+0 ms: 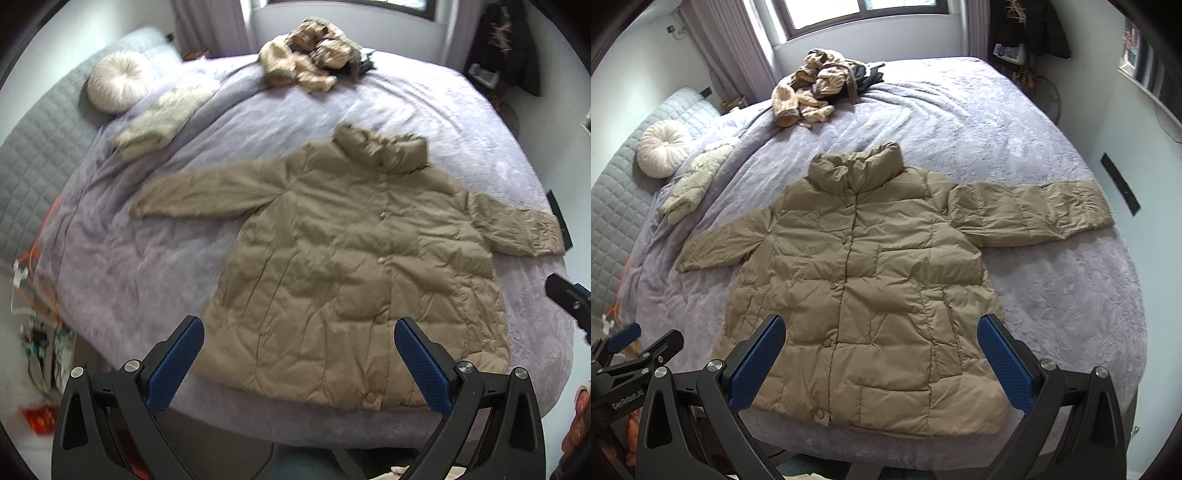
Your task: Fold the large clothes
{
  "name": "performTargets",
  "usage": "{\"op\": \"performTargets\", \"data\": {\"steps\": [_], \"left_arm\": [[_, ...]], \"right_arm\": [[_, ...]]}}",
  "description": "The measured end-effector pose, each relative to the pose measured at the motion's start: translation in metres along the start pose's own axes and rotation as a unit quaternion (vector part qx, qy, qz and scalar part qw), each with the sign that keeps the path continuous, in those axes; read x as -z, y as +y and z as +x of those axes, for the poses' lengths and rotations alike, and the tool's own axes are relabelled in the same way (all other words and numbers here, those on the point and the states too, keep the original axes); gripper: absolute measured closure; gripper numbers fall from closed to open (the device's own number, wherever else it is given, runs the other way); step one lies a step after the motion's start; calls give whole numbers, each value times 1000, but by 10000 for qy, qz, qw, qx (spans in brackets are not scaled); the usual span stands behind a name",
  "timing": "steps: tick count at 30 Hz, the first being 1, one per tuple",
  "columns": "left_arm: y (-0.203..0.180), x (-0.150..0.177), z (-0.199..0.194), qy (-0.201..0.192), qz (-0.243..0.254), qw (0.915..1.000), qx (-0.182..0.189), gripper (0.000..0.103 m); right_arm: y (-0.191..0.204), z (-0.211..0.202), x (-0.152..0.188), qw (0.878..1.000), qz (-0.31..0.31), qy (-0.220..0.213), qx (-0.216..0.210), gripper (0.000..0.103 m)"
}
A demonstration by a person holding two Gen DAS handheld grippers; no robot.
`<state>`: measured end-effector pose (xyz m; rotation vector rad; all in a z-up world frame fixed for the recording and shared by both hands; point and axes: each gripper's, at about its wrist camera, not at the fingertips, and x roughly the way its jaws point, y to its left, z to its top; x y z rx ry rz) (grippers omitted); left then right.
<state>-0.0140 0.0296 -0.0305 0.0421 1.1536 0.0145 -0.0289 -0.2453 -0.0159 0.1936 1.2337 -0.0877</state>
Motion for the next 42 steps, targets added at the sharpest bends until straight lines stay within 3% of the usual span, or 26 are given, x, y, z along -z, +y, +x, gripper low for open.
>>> {"op": "performTargets", "data": {"steps": [2, 3, 5, 7, 9, 11, 15, 21, 24, 28, 31, 32, 33, 34, 35, 37, 39, 42], "left_arm": [[6, 4, 11, 211, -185, 9996, 12, 0], [11, 5, 15, 279, -245, 9993, 45, 0], [30, 4, 29, 427, -444, 9978, 240, 0], [49, -3, 46, 556, -659, 9957, 353, 0], [73, -15, 65, 607, -843, 9937, 432, 0], [103, -29, 89, 571, -1010, 9920, 505, 0], [167, -64, 149, 546, -1248, 9882, 706, 0], [245, -117, 272, 482, -1605, 9830, 744, 0], [276, -127, 335, 697, -2129, 9715, 774, 0], [303, -139, 393, 802, -2861, 9476, 1171, 0], [310, -158, 409, 556, -2957, 9463, 1185, 0], [313, -166, 413, 450, -2934, 9482, 1133, 0], [315, -174, 414, 333, -2913, 9504, 1035, 4], [316, -181, 413, 219, -2915, 9520, 908, 24], [317, -187, 414, 171, -2895, 9535, 827, 37], [327, -200, 419, 110, -2901, 9514, 1026, 98], [338, -208, 418, -59, -2989, 9434, 1439, 98], [333, -223, 397, -400, -2590, 9538, 1469, 98]], "right_arm": [[-2, 3, 0, 9992, 11, 49, -386, 0], [-4, 9, 1, 9981, 5, -265, -548, 0], [-4, 17, -1, 9962, 11, -419, -764, 0], [1, 30, -4, 9946, 30, -436, -946, 0], [17, 49, -10, 9936, -27, -80, -1126, 0], [37, 68, -16, 9940, -157, 230, -1060, 0], [75, 107, -28, 9965, -22, 380, -749, 0], [150, 177, -53, 9970, -77, 555, -535, 0], [186, 218, -69, 9968, -186, 601, -483, 0], [226, 263, -91, 9962, -373, 607, -510, 0], [245, 287, -107, 9955, -479, 601, -554, 8], [252, 293, -113, 9952, -512, 596, -582, 24], [258, 301, -118, 9948, -523, 604, -635, 43], [262, 307, -123, 9941, -501, 632, -728, 54], [266, 315, -129, 9929, -435, 678, -871, 73], [274, 326, -138, 9924, -403, 640, -972, 83], [286, 334, -148, 9920, -479, 484, -1063, 89], [300, 352, -155, 9911, -576, 425, -1119, 89]]}}
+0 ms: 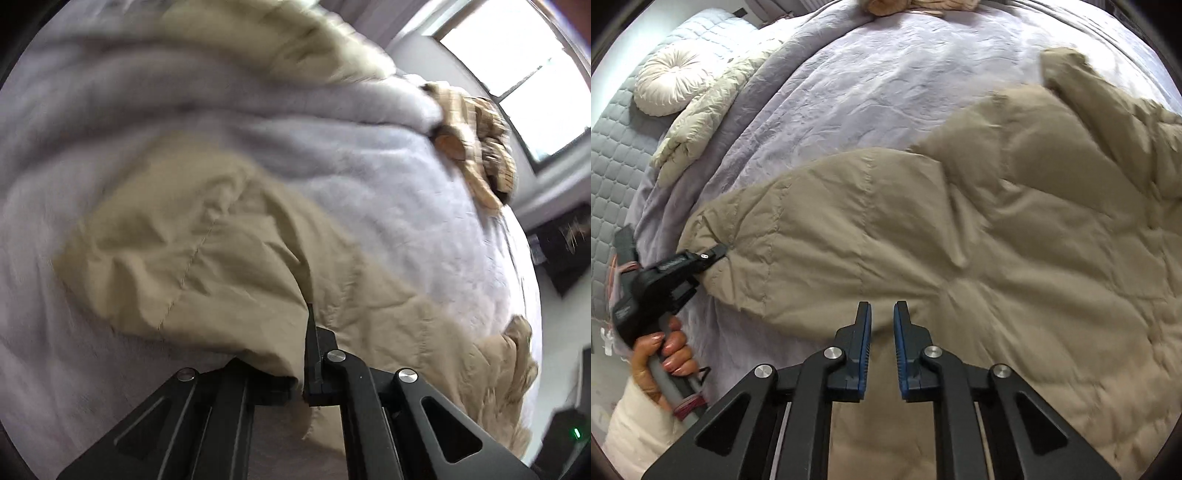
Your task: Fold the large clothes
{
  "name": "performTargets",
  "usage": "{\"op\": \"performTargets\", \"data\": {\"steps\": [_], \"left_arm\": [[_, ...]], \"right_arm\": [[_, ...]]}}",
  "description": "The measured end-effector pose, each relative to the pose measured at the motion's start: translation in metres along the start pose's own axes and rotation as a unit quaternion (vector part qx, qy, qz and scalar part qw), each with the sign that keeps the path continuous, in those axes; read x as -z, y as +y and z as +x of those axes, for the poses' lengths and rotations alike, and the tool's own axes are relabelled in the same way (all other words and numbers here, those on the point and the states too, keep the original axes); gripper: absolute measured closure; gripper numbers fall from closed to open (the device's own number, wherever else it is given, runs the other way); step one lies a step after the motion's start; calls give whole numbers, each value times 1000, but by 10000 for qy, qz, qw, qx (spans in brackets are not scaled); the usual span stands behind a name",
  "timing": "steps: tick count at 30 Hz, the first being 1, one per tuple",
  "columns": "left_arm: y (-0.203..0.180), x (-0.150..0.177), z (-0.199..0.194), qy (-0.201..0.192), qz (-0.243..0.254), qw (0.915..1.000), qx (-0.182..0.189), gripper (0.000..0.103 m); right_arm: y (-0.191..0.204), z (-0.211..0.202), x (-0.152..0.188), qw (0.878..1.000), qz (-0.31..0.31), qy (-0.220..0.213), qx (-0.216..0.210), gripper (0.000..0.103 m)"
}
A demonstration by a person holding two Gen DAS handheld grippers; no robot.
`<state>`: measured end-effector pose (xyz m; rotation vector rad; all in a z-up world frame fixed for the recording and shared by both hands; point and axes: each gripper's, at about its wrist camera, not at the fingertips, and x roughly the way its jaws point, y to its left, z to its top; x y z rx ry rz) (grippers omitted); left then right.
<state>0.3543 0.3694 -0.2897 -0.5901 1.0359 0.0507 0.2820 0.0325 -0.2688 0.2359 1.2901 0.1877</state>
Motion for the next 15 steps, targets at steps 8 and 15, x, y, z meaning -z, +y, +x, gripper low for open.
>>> {"op": "performTargets", "data": {"steps": [8, 15], "left_arm": [[-121, 1, -62, -621, 1726, 9798, 791, 98], [-256, 67, -93, -856, 3242, 9324, 1347, 98]], "right_arm": [[0, 57, 2, 9997, -21, 228, 78, 90], [-29, 27, 10, 9978, 324, 194, -544, 90]]}}
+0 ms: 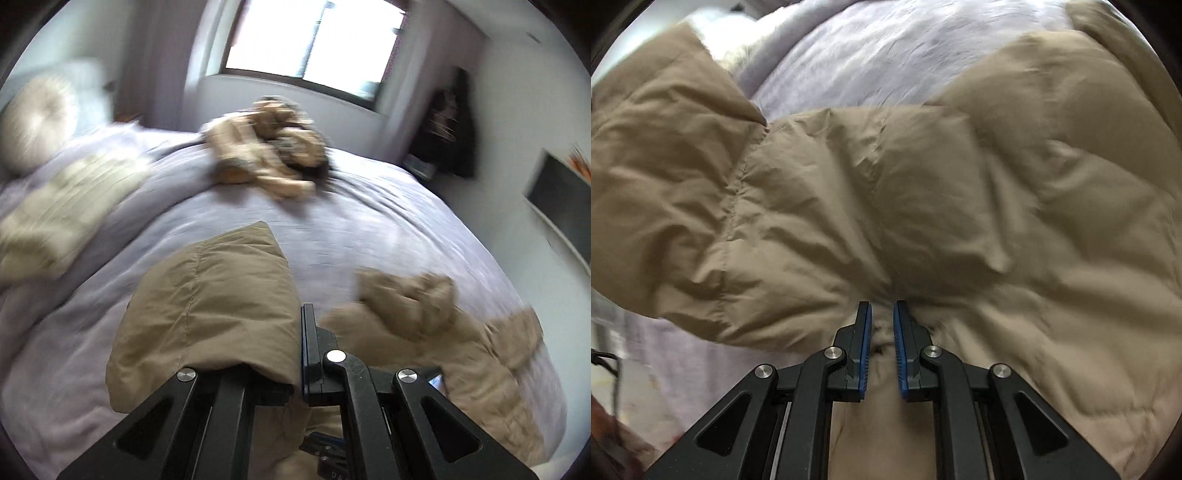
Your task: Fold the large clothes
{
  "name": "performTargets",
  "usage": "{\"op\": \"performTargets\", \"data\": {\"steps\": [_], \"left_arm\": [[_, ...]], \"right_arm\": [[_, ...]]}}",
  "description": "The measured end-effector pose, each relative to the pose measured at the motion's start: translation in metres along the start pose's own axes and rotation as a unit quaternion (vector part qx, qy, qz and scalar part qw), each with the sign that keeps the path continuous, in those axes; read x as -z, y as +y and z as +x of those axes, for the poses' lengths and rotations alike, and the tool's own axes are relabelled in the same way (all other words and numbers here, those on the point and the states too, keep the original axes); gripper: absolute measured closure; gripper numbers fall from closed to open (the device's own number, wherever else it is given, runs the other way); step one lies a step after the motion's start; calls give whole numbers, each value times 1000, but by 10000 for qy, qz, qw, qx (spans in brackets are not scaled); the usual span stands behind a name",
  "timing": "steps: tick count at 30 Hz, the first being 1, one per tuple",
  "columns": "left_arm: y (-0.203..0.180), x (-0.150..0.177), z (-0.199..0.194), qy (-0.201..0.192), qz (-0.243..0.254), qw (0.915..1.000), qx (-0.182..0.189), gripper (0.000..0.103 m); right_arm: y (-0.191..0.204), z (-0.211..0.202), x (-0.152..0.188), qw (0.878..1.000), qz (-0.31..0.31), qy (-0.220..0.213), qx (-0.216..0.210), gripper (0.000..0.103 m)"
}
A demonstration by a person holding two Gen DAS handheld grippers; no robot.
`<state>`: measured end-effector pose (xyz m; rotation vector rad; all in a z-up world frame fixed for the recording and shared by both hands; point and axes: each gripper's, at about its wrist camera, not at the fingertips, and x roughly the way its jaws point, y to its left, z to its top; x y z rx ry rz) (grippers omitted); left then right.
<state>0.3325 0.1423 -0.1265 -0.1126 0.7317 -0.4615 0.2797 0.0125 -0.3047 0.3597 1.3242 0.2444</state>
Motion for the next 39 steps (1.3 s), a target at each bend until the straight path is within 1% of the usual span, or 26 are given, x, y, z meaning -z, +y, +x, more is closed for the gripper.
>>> {"op": "performTargets", "data": {"steps": [3, 4, 6, 9, 11, 14, 15, 16, 17, 18, 19, 20, 21, 22, 23, 25, 26, 27, 29, 31, 33, 34, 35, 37, 38, 39], "left_arm": [[-61, 8, 22, 221, 392, 9983, 379, 98], [-86, 14, 39, 393, 541, 9963, 534, 98], [-123, 32, 58, 647, 810, 9925, 647, 98], [-175, 67, 99, 1179, 1340, 9824, 545, 98], [-193, 92, 122, 1531, 1556, 9755, 279, 98], [-198, 113, 135, 1949, 1632, 9672, 14, 98], [-196, 115, 133, 1994, 1600, 9668, 0, 97], [-193, 117, 128, 1988, 1596, 9670, -11, 93], [-192, 115, 123, 1951, 1632, 9671, -57, 86], [-192, 115, 116, 1894, 1697, 9670, -116, 51], [-190, 114, 109, 1820, 1752, 9673, -219, 12], [-188, 113, 98, 1661, 1798, 9689, -349, 6], [-186, 113, 87, 1591, 1835, 9694, -357, 5], [-178, 110, 87, 1632, 1837, 9687, -338, 5], [-172, 108, 81, 1633, 1790, 9695, -382, 5], [-152, 102, 65, 1446, 1556, 9757, -537, 5], [-139, 98, 57, 1374, 1367, 9790, -635, 5], [-118, 92, 50, 1318, 1056, 9823, -815, 5], [-79, 83, 44, 1301, 450, 9839, -1137, 5], [-39, 79, 50, 1438, -191, 9809, -1292, 5], [5, 79, 60, 1662, -895, 9751, -1168, 5], [25, 80, 67, 1789, -1232, 9704, -1060, 5], [40, 81, 74, 1894, -1464, 9662, -958, 5], [61, 83, 87, 1991, -1839, 9600, -701, 5], [68, 84, 94, 1994, -1992, 9579, -555, 5], [72, 85, 98, 1999, -2083, 9564, -440, 5]], "right_arm": [[-32, -51, 13, 9988, 313, -371, -80, 90], [-47, -69, 19, 9978, 436, -496, -31, 90], [-86, -106, 33, 9940, 747, -758, 238, 90], [-143, -148, 57, 9875, 1095, -960, 599, 90], [-174, -167, 73, 9841, 1218, -997, 824, 90], [-215, -183, 104, 9783, 1500, -977, 1039, 90], [-225, -187, 109, 9770, 1596, -972, 1030, 90], [-234, -192, 115, 9753, 1697, -978, 1019, 90], [-239, -194, 114, 9743, 1760, -979, 1006, 90], [-242, -196, 115, 9737, 1818, -966, 980, 90], [-244, -197, 119, 9735, 1854, -948, 946, 90], [-239, -196, 113, 9737, 1860, -934, 921, 89], [-236, -196, 112, 9746, 1827, -923, 906, 89], [-232, -195, 112, 9760, 1757, -910, 906, 89], [-228, -192, 109, 9774, 1678, -901, 917, 86], [-211, -187, 95, 9817, 1371, -905, 965, 57], [-197, -185, 87, 9837, 1145, -934, 1023, 27], [-182, -184, 82, 9852, 883, -997, 1077, 13], [-147, -184, 73, 9860, 268, -1179, 1149, 13], [-111, -176, 62, 9824, -402, -1275, 1302, 13], [-71, -160, 52, 9720, -1171, -1337, 1536, 13], [-54, -149, 49, 9639, -1517, -1335, 1735, 13], [-36, -134, 46, 9502, -1953, -1337, 2027, 13], [-16, -113, 40, 9280, -2415, -1364, 2489, 13], [-9, -99, 34, 9111, -2635, -1407, 2840, 13], [-8, -91, 30, 8995, -2731, -1461, 3082, 16]]}}
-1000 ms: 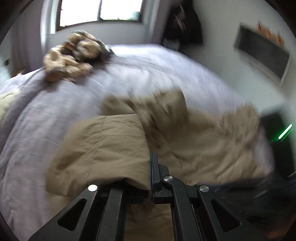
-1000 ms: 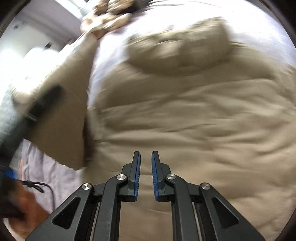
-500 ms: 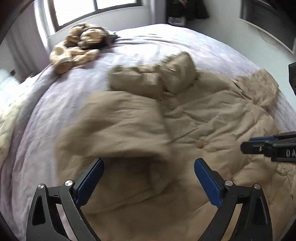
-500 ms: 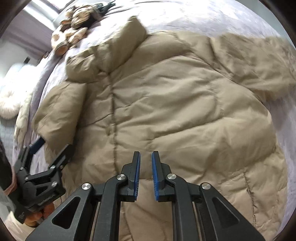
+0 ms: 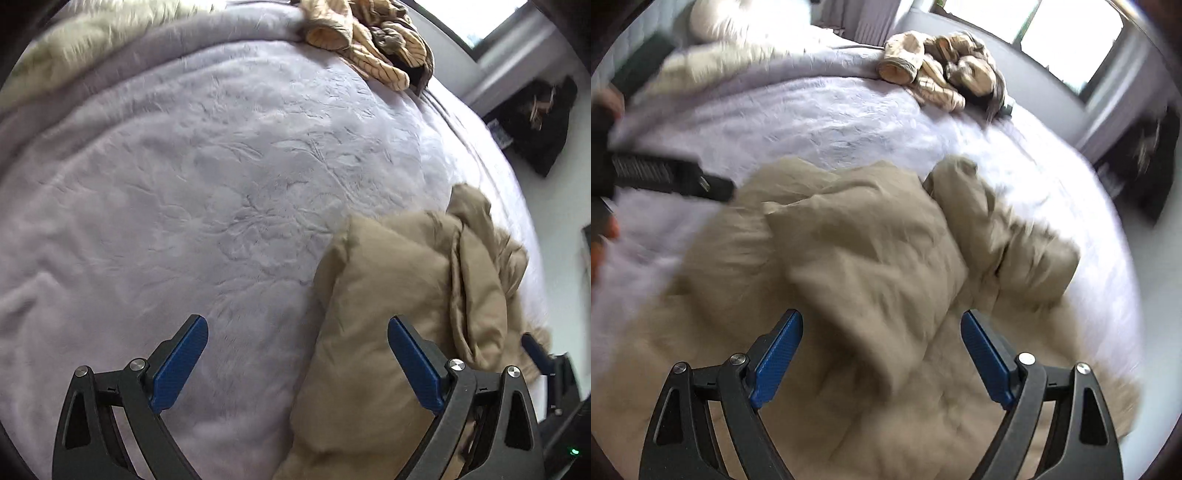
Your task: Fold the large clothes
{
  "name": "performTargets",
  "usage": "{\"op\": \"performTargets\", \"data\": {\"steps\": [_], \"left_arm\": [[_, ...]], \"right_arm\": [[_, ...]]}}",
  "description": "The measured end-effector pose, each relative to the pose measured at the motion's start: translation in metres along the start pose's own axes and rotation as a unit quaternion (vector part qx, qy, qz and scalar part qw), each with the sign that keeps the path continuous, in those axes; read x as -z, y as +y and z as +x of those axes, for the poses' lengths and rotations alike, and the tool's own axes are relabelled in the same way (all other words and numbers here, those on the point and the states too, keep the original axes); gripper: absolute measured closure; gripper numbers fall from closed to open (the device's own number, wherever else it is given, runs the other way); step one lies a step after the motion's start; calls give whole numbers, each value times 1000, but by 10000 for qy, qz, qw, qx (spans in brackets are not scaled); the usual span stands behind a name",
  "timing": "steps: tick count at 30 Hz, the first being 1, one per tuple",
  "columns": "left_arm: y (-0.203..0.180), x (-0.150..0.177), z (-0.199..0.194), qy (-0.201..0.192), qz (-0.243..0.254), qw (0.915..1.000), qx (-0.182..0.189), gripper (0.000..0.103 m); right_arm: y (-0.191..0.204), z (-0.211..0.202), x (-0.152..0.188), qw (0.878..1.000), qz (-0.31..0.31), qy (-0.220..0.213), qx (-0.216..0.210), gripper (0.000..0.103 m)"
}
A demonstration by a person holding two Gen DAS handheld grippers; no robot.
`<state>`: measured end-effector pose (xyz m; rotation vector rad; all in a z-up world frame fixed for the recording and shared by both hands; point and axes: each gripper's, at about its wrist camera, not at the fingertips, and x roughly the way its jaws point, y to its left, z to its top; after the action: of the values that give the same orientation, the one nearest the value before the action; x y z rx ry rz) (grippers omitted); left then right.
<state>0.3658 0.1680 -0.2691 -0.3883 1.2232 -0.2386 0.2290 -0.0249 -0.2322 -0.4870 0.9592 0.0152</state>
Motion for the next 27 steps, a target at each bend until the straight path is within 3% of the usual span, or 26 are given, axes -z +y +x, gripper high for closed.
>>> {"op": "performTargets", "data": {"steps": [1, 2, 3, 5, 8, 9, 10, 12, 15, 16, 17, 19, 23, 25, 26, 27], "left_arm": [[2, -4, 5, 74, -78, 9998, 175, 5], [3, -7, 11, 154, -149, 9992, 336, 5], [3, -11, 21, 302, -233, 9975, 591, 5], [4, -18, 34, 508, -346, 9949, 799, 5], [-7, -26, 53, 587, -383, 9937, 877, 9], [-13, -28, 55, 526, -361, 9936, 928, 29], [-20, -28, 56, 462, -312, 9931, 1035, 60], [-40, -25, 49, 220, -29, 9953, 938, 79], [-61, -19, 41, -287, 768, 9966, 104, 80], [-60, -20, 45, -296, 842, 9960, -76, 80], [-55, -22, 49, -245, 798, 9964, -147, 80], [-43, -26, 49, -262, 664, 9969, -322, 80], [-30, -26, 32, -429, 394, 9931, -1017, 80], [-30, -21, 12, -568, 433, 9925, -990, 80], [-34, -17, 2, -628, 524, 9922, -945, 80], [-40, -12, -7, -668, 677, 9914, -903, 80]], "right_arm": [[0, 7, -2, 9995, -84, -45, 304, 22], [-4, 8, -3, 9990, -24, -108, 432, 57], [-17, 7, -4, 9989, 238, -171, 368, 100], [-51, 4, 3, 9939, 1076, -199, 105, 96], [-115, 2, 37, 9602, 2736, -134, -540, 96], [-129, 6, 53, 9478, 3115, -48, -683, 96], [-145, 12, 73, 9262, 3650, 100, -938, 96], [-163, 28, 108, 8841, 4449, 411, -1367, 96], [-172, 54, 160, 8077, 5445, 744, -2137, 96], [-173, 60, 174, 7788, 5744, 697, -2420, 96], [-172, 61, 182, 7614, 5921, 646, -2560, 96], [-170, 62, 181, 7567, 5953, 622, -2629, 96], [-165, 67, 161, 7810, 5578, 626, -2739, 95], [-165, 69, 157, 7862, 5488, 715, -2749, 94], [-168, 67, 157, 7868, 5450, 758, -2797, 89], [-171, 62, 156, 7920, 5365, 775, -2811, 70]]}}
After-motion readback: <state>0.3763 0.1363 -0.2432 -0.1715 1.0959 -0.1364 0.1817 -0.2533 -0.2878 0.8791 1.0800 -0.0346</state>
